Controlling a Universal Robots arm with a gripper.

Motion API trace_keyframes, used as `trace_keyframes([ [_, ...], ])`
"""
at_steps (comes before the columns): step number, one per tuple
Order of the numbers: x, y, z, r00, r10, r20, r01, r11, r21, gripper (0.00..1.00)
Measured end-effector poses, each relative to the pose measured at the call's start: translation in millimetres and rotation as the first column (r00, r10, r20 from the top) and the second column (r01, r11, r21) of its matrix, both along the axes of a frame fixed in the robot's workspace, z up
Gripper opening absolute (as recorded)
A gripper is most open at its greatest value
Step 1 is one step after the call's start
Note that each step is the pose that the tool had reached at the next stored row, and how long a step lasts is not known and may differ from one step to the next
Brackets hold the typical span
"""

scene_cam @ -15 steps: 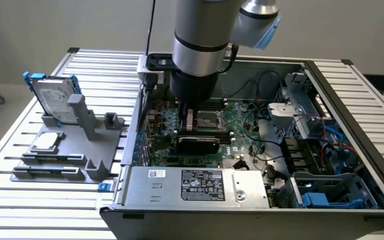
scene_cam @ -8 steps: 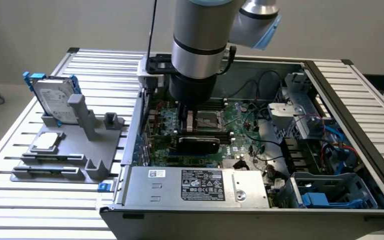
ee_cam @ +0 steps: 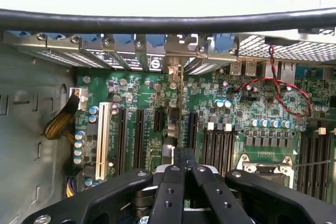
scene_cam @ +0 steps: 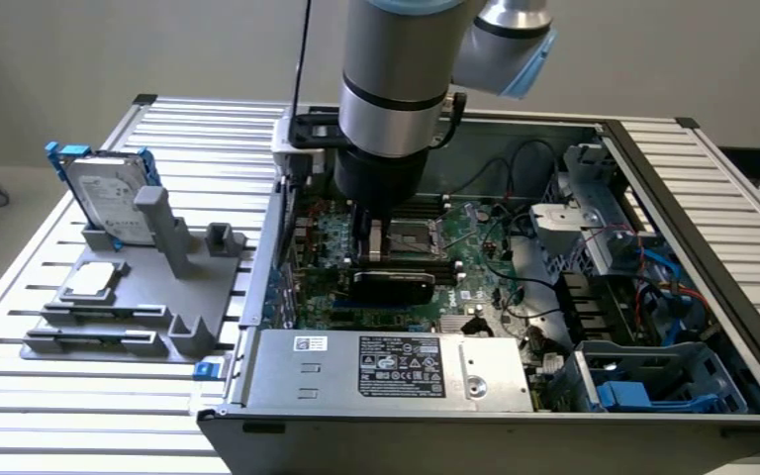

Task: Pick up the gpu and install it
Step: 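Press down on the gpu until it lock into place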

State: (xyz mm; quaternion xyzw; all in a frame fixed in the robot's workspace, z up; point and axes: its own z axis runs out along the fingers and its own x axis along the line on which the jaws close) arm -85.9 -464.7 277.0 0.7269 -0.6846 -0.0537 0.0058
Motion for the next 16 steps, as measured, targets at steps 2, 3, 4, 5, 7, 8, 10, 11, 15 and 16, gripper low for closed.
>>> trace_keyframes([
  [2,0.0,0.1,-0.6,1.0000,0.000,0.0000,0.000,1.0000,-0.0002,0.11],
  [3,0.0,0.1,-0.9,1.0000,0.000,0.0000,0.000,1.0000,-0.0001,0.11],
  [4,0.0,0.1,-1.2,1.0000,0.000,0.0000,0.000,1.0000,-0.0001,0.11],
  [5,0.0,0.3,-1.4,1.0000,-0.001,0.0001,0.001,1.0000,0.0000,0.11],
  [7,0.0,0.5,-1.8,1.0000,-0.001,0.0003,0.001,1.0000,0.0000,0.11],
  [8,0.0,0.6,-2.0,1.0000,-0.001,0.0003,0.001,1.0000,0.0000,0.11],
  [10,0.1,0.8,-2.3,1.0000,-0.001,0.0003,0.001,1.0000,-0.0001,0.11],
  [11,0.1,0.8,-2.5,1.0000,-0.001,0.0003,0.001,1.0000,0.0000,0.11],
  [15,0.1,1.0,-3.7,1.0000,-0.001,0.0004,0.001,1.0000,0.0001,0.11],
  [16,0.1,1.0,-4.2,1.0000,-0.001,0.0004,0.001,1.0000,0.0002,0.11],
])
